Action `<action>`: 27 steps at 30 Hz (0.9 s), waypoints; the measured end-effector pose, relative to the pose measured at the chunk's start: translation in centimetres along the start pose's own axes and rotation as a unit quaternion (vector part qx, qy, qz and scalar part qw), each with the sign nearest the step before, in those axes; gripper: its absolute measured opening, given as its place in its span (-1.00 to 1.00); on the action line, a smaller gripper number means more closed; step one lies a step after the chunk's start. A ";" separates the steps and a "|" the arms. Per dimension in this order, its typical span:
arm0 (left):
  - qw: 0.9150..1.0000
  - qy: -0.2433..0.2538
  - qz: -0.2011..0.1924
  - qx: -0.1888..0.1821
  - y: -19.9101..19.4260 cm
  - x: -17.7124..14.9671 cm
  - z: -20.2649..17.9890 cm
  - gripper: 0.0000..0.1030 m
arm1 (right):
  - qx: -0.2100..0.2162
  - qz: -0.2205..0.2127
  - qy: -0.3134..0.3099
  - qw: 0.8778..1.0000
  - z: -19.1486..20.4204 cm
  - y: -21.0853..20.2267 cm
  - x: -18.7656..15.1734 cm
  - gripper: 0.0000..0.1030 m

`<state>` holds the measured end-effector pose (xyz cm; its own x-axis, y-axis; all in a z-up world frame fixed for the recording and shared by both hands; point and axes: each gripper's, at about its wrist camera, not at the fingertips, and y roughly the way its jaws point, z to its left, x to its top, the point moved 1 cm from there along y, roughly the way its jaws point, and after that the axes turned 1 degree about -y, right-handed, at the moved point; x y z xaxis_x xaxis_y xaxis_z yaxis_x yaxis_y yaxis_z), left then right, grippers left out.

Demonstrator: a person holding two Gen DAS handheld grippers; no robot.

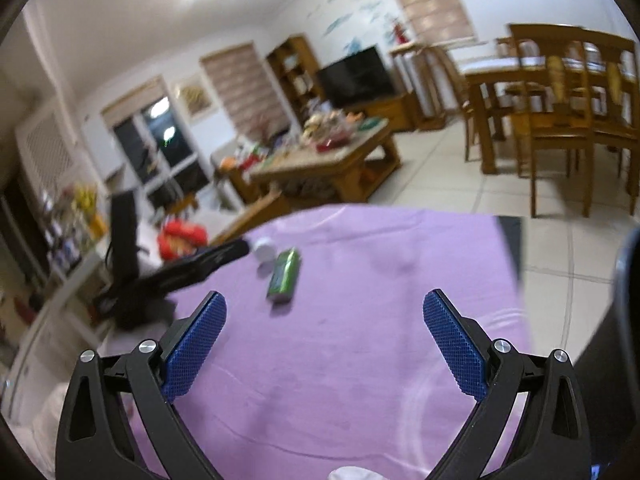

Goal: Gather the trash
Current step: 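Grasp the small white cap with the left tool while the right tool grasps the green gum pack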

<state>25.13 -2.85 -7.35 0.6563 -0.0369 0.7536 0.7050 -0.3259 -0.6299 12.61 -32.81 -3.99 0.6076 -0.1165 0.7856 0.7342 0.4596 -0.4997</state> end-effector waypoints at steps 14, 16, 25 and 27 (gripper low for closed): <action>0.998 -0.016 0.058 -0.032 4.7 0.9 4.5 0.18 | -0.031 0.136 -0.088 0.986 7.3 14.6 1.9 0.53; 0.997 -0.010 0.067 -0.039 5.0 0.5 4.7 -0.20 | -0.033 0.146 -0.093 0.984 7.5 16.3 2.2 0.50; 0.995 0.016 0.091 -0.028 5.0 -0.4 4.3 -0.70 | -0.076 0.193 -0.123 0.970 9.9 23.4 2.8 0.03; 0.996 0.010 0.089 -0.030 4.8 -0.5 4.6 -0.70 | -0.089 0.203 -0.131 0.966 10.1 24.6 2.3 -0.34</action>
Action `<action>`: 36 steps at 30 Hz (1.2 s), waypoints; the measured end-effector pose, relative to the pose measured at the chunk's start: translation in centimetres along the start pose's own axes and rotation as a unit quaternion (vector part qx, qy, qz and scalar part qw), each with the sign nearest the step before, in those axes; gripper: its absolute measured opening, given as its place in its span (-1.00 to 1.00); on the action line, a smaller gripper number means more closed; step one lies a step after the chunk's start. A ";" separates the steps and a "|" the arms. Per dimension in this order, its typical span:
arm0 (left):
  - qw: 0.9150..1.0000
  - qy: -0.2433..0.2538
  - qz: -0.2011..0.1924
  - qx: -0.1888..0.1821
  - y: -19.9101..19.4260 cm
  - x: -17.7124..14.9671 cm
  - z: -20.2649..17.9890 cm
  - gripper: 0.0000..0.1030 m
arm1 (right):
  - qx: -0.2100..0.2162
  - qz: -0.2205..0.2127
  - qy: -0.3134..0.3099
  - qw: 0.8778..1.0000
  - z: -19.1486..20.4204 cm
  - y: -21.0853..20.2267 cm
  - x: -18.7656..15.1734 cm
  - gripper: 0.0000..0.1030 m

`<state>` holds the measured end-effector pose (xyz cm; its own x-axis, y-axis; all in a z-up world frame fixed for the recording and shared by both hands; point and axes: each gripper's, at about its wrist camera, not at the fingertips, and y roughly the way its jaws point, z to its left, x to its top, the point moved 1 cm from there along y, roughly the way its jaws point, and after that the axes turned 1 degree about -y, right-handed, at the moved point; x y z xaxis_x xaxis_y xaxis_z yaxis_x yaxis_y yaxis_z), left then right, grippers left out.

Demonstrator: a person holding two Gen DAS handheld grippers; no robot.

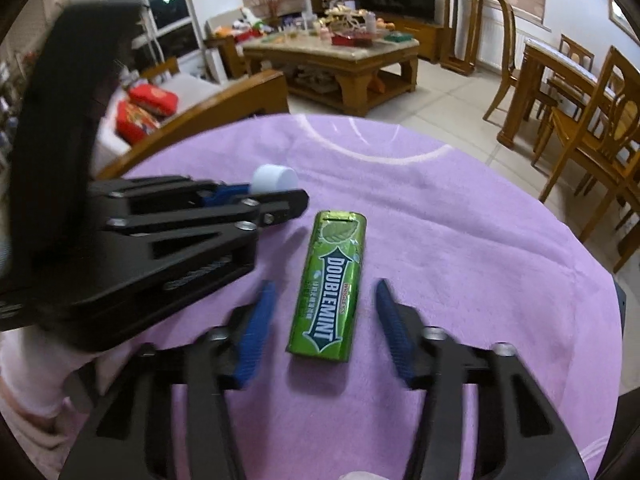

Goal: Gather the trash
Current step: 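Grasp the small white cap with the left tool while the right tool grasps the green gum pack, then carry the white cap and green gum pack over the black bin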

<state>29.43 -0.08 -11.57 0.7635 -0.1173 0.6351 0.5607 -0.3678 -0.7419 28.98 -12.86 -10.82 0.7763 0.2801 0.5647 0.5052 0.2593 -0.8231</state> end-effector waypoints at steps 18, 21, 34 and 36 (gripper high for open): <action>0.993 0.024 -0.117 -0.014 -6.5 -0.8 -4.3 -0.70 | 0.131 -0.113 0.102 0.980 -6.7 -9.1 -6.3 -0.39; 0.989 0.046 -0.134 -0.029 -8.3 -1.5 -7.4 -0.70 | 0.140 -0.167 0.119 0.969 -9.2 -14.0 -8.9 -0.39; 0.968 0.159 -0.154 -0.118 -11.4 -5.2 -24.7 -0.70 | 0.073 -0.321 0.175 0.928 -21.3 -30.1 -22.3 -0.39; 0.964 0.174 -0.150 -0.133 -10.7 -5.7 -27.3 -0.70 | 0.054 -0.332 0.188 0.923 -23.5 -31.7 -24.2 -0.39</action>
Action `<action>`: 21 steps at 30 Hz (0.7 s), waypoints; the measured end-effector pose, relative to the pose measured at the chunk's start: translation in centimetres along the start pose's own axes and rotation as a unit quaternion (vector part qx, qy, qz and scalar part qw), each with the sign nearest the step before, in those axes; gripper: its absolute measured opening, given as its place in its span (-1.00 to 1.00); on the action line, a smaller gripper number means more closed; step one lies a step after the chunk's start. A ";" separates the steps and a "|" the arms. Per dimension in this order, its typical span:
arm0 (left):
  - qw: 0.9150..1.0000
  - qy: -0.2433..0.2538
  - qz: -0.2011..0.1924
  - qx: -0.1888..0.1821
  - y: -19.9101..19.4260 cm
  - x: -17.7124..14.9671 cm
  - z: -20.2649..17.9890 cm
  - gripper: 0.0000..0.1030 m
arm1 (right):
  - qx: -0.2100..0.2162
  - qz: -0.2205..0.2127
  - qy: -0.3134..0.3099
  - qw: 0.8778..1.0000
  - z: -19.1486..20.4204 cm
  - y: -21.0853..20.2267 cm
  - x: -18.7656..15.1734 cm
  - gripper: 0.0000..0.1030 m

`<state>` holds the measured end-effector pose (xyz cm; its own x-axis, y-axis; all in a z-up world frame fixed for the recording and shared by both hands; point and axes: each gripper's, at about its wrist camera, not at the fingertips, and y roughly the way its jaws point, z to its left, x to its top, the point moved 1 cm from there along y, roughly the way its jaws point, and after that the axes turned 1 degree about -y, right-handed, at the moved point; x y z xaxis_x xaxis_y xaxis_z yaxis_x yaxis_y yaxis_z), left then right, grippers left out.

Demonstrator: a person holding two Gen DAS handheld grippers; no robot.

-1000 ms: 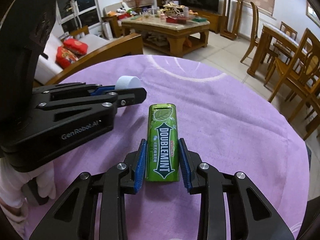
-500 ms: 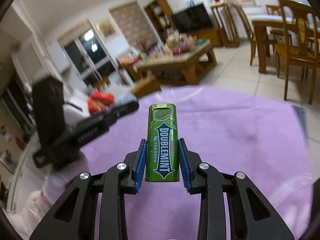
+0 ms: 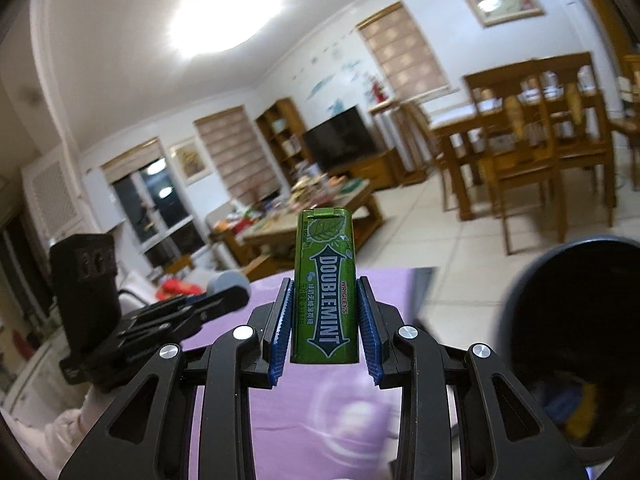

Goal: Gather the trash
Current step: 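Carry the white cap and green gum pack over the black bin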

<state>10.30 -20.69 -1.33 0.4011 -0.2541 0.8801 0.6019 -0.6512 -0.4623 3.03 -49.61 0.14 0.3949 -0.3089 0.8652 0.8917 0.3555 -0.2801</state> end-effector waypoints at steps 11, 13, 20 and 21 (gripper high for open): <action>0.995 0.042 0.031 -0.081 8.0 -0.7 -10.9 -0.70 | -0.075 -0.055 0.052 0.994 -12.7 -9.6 0.0 -0.39; 0.994 0.044 0.037 -0.090 8.9 -0.8 -11.7 -0.70 | -0.084 -0.062 0.064 0.993 -14.5 -10.4 -0.3 -0.39; 0.990 0.056 0.053 -0.115 12.1 -1.2 -14.9 -0.70 | -0.113 -0.076 0.103 0.985 -20.8 -12.3 -2.2 -0.39; 0.990 0.057 0.055 -0.117 12.4 -1.2 -15.2 -0.70 | -0.117 -0.078 0.108 0.984 -21.7 -12.6 -2.3 -0.39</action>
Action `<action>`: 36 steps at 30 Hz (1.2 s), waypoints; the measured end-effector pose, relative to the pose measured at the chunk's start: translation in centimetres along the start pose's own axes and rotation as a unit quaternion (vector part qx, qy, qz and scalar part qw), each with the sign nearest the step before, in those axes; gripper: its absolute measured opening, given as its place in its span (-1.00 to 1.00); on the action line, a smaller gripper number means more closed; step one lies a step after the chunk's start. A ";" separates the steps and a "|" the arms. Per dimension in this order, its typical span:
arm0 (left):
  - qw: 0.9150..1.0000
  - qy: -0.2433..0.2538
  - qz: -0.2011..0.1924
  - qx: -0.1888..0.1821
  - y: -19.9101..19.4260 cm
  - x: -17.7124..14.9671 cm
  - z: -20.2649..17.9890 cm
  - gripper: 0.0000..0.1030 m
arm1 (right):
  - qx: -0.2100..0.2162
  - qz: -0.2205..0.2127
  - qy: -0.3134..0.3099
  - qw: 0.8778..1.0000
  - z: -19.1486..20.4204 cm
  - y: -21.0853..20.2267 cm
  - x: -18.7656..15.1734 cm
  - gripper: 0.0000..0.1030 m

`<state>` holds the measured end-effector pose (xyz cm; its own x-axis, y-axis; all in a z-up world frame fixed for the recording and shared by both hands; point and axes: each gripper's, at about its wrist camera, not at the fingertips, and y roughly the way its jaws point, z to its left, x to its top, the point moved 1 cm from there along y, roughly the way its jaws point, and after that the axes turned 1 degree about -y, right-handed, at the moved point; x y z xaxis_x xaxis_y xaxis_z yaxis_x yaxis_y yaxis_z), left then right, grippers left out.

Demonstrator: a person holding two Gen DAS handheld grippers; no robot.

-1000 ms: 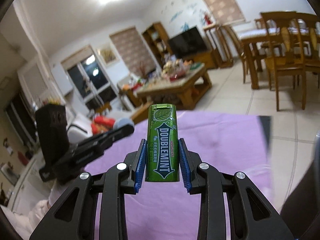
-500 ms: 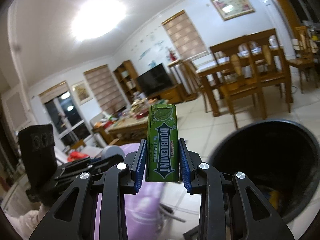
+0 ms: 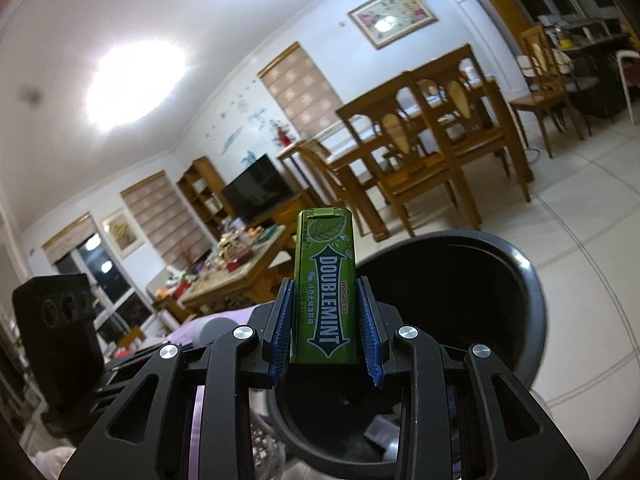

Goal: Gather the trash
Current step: 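Carry the white cap and green gum pack over the black bin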

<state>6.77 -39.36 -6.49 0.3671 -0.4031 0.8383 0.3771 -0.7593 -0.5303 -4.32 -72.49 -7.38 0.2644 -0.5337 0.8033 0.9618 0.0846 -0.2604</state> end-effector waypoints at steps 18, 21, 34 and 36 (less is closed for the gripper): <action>1.000 0.000 0.029 -0.011 4.1 -0.7 -0.4 -0.70 | -0.022 0.003 0.030 0.999 -3.0 1.6 -2.4 -0.39; 0.999 -0.003 0.031 -0.011 4.4 -0.9 -0.3 -0.70 | -0.022 0.003 0.030 0.999 -2.2 1.8 -2.2 -0.39; 0.999 -0.011 0.040 -0.014 5.2 -1.3 0.1 -0.70 | -0.029 0.003 0.030 0.999 -2.7 3.5 -3.4 -0.39; 0.999 -0.010 0.040 -0.014 5.2 -1.3 0.1 -0.70 | -0.029 0.003 0.030 0.999 -2.7 3.4 -3.3 -0.39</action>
<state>8.31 -42.70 -10.34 0.4132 -0.4532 0.7899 0.3212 -0.7391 -0.5921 -2.12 -72.73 -12.38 0.2647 -0.5822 0.7687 0.9538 0.0406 -0.2977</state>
